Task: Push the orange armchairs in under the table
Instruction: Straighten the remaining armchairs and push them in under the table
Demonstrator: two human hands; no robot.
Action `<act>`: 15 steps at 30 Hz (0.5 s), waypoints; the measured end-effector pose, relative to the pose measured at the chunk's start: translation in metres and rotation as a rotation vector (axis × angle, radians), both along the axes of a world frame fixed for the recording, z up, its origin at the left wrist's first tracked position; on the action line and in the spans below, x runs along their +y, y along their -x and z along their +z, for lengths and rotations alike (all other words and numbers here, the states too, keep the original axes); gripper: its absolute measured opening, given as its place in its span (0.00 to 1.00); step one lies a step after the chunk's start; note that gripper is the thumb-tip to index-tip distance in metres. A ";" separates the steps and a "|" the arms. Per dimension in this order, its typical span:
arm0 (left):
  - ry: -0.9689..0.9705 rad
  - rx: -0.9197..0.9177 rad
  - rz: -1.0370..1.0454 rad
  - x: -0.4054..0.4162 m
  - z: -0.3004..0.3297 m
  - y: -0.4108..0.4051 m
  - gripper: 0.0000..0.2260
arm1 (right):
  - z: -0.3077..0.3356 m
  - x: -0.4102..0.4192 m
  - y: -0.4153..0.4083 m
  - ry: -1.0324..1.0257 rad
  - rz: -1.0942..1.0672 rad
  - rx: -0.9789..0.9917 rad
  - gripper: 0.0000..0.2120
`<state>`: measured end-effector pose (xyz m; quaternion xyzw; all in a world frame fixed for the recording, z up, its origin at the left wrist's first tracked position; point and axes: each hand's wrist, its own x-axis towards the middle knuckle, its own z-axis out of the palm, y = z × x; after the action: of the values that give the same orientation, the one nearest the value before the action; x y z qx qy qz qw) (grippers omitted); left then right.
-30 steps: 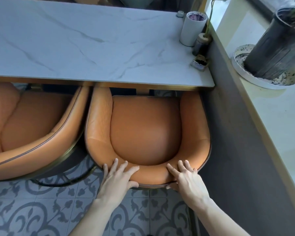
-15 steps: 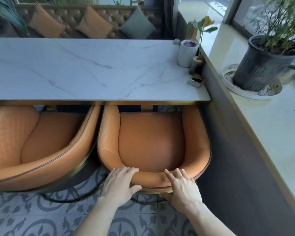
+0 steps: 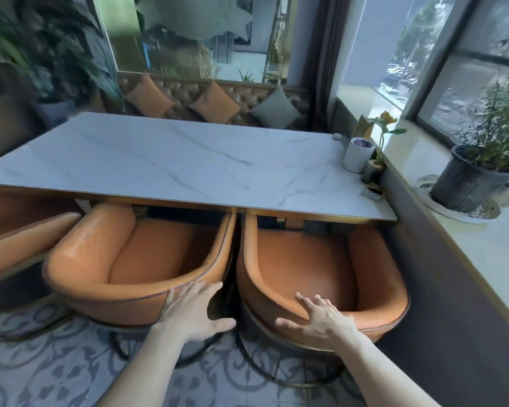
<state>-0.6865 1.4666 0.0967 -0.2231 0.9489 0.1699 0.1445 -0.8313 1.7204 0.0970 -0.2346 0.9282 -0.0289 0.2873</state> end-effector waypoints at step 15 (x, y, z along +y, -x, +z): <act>0.055 0.056 0.235 -0.212 0.002 -0.151 0.45 | -0.007 -0.245 -0.100 0.073 0.284 0.057 0.51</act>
<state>-0.5354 1.2543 0.0987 -0.3317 0.9243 0.1656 0.0907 -0.7315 1.4753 0.0899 -0.3744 0.8918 -0.0152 0.2535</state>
